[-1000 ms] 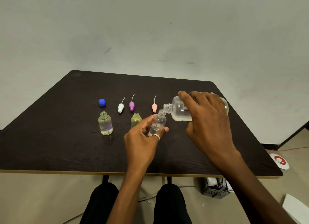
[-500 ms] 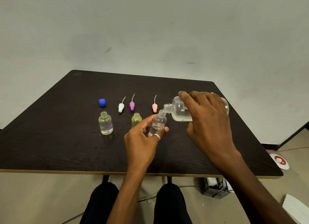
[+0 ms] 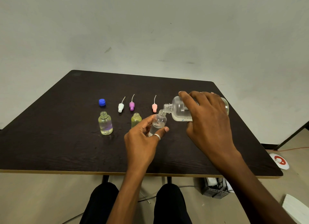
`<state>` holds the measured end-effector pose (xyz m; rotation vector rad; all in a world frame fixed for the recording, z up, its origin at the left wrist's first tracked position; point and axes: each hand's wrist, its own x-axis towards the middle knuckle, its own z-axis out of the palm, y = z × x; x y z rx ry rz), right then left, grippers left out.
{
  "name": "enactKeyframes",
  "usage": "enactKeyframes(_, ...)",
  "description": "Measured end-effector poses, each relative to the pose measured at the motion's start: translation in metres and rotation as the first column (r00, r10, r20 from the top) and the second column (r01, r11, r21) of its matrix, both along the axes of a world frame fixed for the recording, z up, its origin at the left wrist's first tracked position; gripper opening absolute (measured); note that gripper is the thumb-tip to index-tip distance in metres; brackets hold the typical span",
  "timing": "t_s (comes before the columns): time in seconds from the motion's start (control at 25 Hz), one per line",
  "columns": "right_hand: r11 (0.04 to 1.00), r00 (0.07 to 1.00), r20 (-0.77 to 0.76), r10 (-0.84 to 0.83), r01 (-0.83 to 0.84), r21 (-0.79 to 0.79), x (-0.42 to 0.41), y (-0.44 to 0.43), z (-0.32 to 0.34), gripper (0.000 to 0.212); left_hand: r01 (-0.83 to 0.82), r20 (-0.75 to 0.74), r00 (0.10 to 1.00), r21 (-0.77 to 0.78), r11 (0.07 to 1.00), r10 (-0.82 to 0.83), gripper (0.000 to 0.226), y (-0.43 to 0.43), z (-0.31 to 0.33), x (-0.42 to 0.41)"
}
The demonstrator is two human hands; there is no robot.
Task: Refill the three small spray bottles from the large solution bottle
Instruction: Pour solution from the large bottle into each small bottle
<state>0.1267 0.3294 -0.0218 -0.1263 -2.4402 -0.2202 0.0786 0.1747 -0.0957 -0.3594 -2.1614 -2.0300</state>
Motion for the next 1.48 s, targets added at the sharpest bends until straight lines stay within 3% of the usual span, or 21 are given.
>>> enactKeyframes(1.48,1.000,1.000,0.024,0.003,-0.003,-0.001,0.0003,-0.0028,0.0008,0.080,0.026,-0.050,0.998,-0.006,1.000,-0.027,0.050,-0.0018,0.0006,0.0014)
